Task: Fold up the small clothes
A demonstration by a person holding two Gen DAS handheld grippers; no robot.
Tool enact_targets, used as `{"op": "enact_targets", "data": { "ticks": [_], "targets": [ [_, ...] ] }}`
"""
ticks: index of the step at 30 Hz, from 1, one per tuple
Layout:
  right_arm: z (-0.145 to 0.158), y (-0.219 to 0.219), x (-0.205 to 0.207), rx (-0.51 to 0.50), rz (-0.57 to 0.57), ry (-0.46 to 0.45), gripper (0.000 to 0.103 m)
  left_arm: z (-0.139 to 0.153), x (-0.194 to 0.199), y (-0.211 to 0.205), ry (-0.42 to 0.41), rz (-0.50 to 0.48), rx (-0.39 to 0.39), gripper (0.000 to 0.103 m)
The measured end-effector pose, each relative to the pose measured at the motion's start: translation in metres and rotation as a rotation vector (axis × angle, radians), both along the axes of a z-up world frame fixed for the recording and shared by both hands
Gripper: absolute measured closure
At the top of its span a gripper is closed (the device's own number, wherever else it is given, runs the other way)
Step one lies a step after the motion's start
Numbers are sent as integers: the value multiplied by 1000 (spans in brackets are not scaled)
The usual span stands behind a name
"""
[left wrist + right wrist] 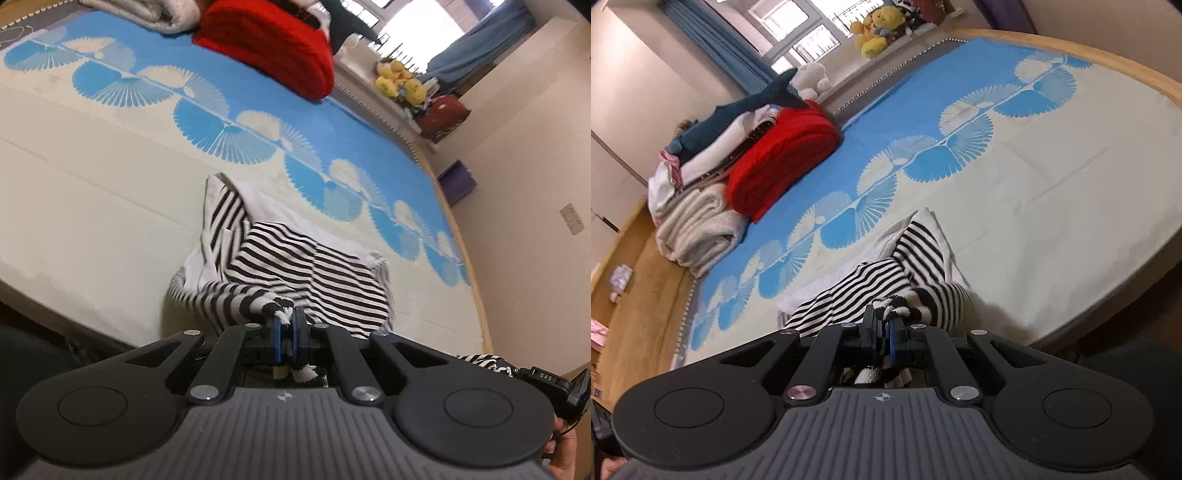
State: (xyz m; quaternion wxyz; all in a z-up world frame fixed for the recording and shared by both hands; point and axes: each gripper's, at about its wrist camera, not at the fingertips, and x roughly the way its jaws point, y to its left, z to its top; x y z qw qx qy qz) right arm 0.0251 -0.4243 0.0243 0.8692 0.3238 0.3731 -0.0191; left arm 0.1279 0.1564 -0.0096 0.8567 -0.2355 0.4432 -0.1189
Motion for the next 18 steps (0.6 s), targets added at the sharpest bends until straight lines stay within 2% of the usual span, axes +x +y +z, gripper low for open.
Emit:
{"op": "enact_targets", "data": {
  "ticks": [2, 7, 9, 10, 12, 13, 14, 15, 16, 17, 18],
  "targets": [
    [-14, -1, 34, 11, 9, 22, 98, -13, 31, -1, 17, 12, 14, 97],
    [-51, -4, 145, -5, 15, 73, 98, -61, 145, 4, 94, 78, -23, 97],
    [-64, -3, 186, -19, 28, 72, 94, -81, 188, 9, 145, 110, -31, 93],
    [-71, -3, 205, -40, 35, 73, 92, -87, 203, 9, 136, 95, -20, 92],
    [-81, -6, 226, -78, -1, 72, 77, -94, 221, 11, 85, 85, 40, 84],
    [-84, -8, 228, -89, -14, 50, 74, -95, 222, 14, 61, 100, 63, 81],
    [-87, -10, 226, -101, -19, 25, 70, -95, 221, 18, 41, 109, 67, 75],
    [-90, -11, 224, -109, -13, 21, 66, -95, 220, 21, 45, 111, 58, 74],
    [-93, -12, 225, -118, -3, 55, 65, -92, 218, 21, 29, 97, 46, 74],
    [-91, -12, 223, -129, 12, 47, 64, -88, 216, 19, -2, 62, 48, 71],
    [-89, -12, 222, -153, 39, 23, 63, -84, 214, 14, -30, 13, 68, 64]
  ]
}}
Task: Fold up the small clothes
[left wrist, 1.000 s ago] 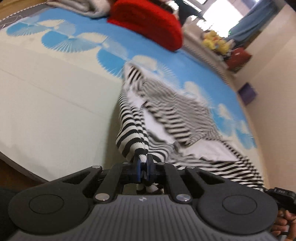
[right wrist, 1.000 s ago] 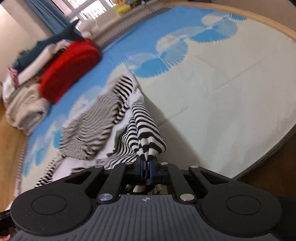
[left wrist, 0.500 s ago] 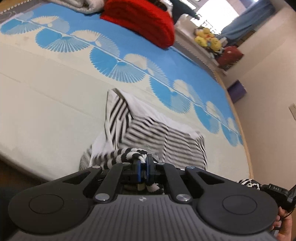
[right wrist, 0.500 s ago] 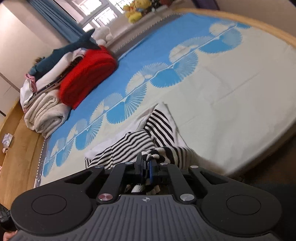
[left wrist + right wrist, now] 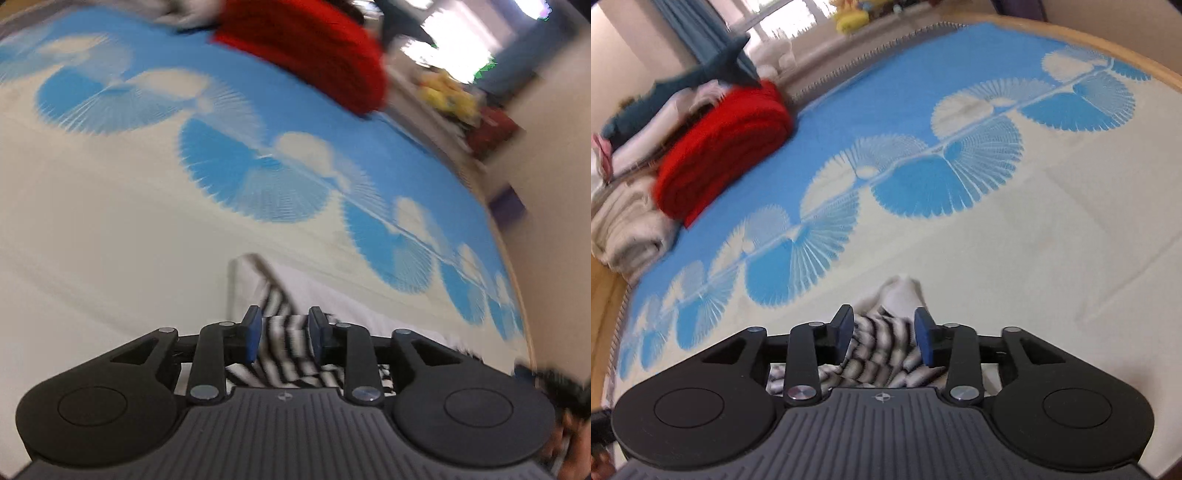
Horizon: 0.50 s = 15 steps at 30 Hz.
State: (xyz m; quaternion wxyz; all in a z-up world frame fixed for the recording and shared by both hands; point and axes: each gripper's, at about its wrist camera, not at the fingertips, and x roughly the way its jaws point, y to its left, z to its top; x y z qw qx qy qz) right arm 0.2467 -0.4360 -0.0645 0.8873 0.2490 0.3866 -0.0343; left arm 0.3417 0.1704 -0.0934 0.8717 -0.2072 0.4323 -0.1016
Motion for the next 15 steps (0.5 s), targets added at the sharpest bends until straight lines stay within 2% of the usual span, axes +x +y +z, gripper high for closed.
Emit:
{"op": "enact_targets", "data": {
  "ticks": [2, 3, 7, 9, 11, 15],
  "targets": [
    [3, 13, 0, -105, 90, -14, 59, 2, -4, -11, -32, -85, 56, 48],
    [0, 19, -1, -156, 137, -12, 59, -1, -4, -17, -35, -127, 86, 44],
    [-22, 50, -5, -317, 313, 17, 59, -20, -6, -41, 3, -202, 213, 44],
    [-28, 66, -6, -389, 389, 7, 59, -25, -3, -50, 3, -218, 246, 43],
    [-31, 79, -5, -405, 444, -12, 55, -33, 3, -58, 12, -226, 266, 37],
    [-37, 105, 0, -402, 549, -24, 51, -44, 12, -80, 6, -261, 371, 36]
  ]
}}
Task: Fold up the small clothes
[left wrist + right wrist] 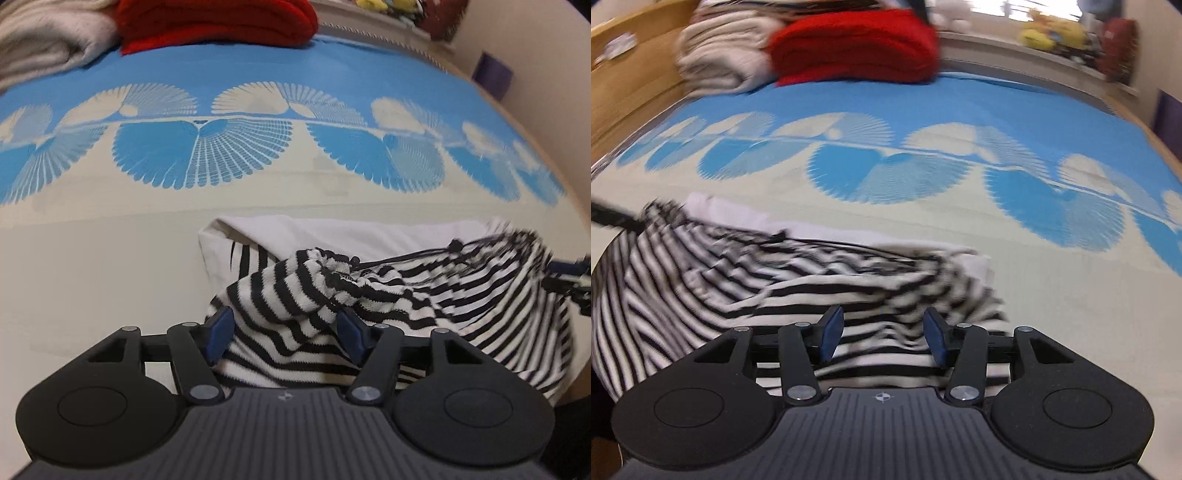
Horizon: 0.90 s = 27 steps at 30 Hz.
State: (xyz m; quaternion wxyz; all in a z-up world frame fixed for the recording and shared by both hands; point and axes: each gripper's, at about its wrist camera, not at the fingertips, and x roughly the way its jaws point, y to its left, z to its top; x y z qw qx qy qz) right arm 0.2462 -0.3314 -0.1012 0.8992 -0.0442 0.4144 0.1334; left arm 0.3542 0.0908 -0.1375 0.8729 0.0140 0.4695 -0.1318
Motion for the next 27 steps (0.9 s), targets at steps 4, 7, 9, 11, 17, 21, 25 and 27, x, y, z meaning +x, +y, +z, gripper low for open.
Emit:
{"op": "enact_targets", "data": {
  "ticks": [4, 7, 9, 11, 17, 21, 25, 27],
  "targets": [
    [-11, 26, 11, -52, 79, 17, 49, -6, 6, -11, -11, -25, 52, 34],
    [-16, 38, 18, -85, 113, 17, 51, -5, 11, -13, -39, -19, 75, 34],
    [-18, 43, 26, -114, 113, 16, 76, -4, 15, -11, -54, -12, 67, 59],
    [-16, 40, 35, -105, 100, 14, 102, -4, 22, -9, -46, -30, 38, 96],
    [40, -5, 51, 145, -193, -271, 103, 28, 36, 27, -213, 230, -43, 99],
    [24, -6, 77, 82, -259, -211, 103, 6, 61, 31, -86, 285, -36, 98],
    [17, -7, 90, 89, -224, -104, 103, -9, 75, 33, 39, 288, -50, 88],
    [20, -14, 86, 89, -215, -83, 81, -8, 75, 42, 54, 303, -100, 75]
  ]
}}
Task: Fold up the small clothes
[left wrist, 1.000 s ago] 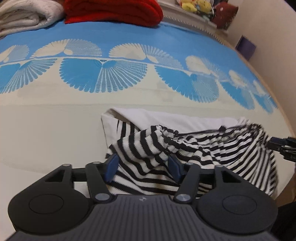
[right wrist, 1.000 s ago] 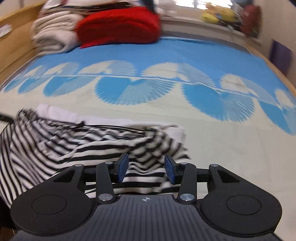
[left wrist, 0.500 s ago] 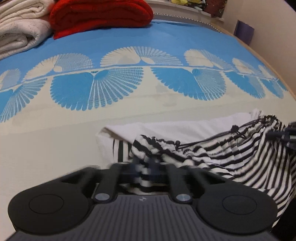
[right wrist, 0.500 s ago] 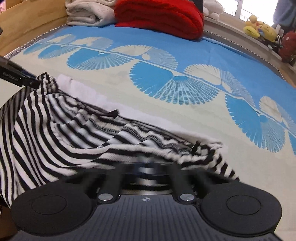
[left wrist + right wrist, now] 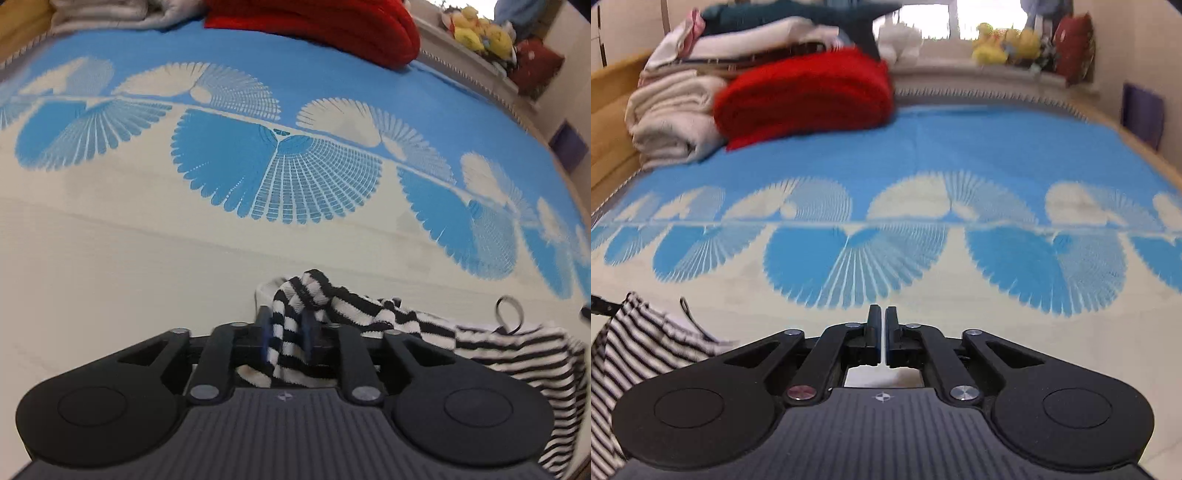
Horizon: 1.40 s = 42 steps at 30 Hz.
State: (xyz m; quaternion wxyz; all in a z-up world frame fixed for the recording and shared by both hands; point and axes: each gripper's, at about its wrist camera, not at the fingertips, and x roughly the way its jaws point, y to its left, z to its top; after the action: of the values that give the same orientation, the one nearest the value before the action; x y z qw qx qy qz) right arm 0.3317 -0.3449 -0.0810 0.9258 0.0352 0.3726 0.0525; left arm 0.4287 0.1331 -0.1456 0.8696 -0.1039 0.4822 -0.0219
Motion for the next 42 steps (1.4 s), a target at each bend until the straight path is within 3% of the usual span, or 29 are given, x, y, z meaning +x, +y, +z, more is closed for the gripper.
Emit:
{"op": "enact_targets", "data": {
  "ticks": [3, 6, 11, 13, 14, 15, 16, 17, 18, 19, 21, 23, 25, 26, 29, 32, 33, 36, 42],
  "targets": [
    [10, -15, -18, 14, 44, -47, 54, 7, -2, 14, -32, 10, -27, 58],
    [3, -29, -25, 31, 128, 15, 53, 4, -3, 19, -10, -13, -49, 57],
    [-27, -17, -32, -146, 237, 111, 52, -2, -4, 14, 11, -64, -16, 56],
    [-32, -9, -30, -196, 261, 116, 54, -4, -3, 11, 9, -70, -21, 56],
    [-33, -7, -28, -185, 272, 120, 64, -5, -2, 8, 10, -72, -23, 57],
    [-32, -7, -26, -160, 280, 123, 83, -7, -1, 6, 8, -73, -21, 57],
    [-31, -7, -24, -144, 276, 118, 93, -8, 0, 4, 7, -77, -19, 59],
    [-29, -7, -22, -135, 266, 106, 98, -9, 1, 2, 8, -84, -20, 67],
    [-25, -8, -20, -129, 249, 77, 99, -9, 2, 1, 6, -95, -24, 92],
    [-19, -11, -18, -120, 216, 39, 99, -7, 3, 0, -3, -100, -19, 100],
    [1, -25, -16, -62, 72, -100, 100, 7, -1, 4, -99, -59, 3, 100],
    [14, -37, -16, -15, -71, -206, 100, 23, -5, 7, -205, -39, -48, 100],
    [7, -33, -8, -37, -90, -171, 100, 24, -6, -7, -225, -65, 48, 100],
    [-1, -26, -2, -89, -80, -133, 100, 17, -3, -13, -188, -81, 94, 100],
    [-32, -7, 15, -231, -50, 21, 100, -10, 8, -18, -30, -75, 98, 99],
    [-64, -5, 28, -242, -40, 228, 100, -20, 12, -14, 28, -42, 82, 88],
    [-68, -3, 27, -269, -53, 255, 98, -22, 13, -13, 48, -35, 75, 74],
    [-57, -9, 22, -251, -114, 224, 70, -16, 7, -8, 51, -40, 61, 68],
    [-21, -48, -14, -23, -187, 180, 60, 13, -19, 22, 21, -41, -77, 56]
  ]
}}
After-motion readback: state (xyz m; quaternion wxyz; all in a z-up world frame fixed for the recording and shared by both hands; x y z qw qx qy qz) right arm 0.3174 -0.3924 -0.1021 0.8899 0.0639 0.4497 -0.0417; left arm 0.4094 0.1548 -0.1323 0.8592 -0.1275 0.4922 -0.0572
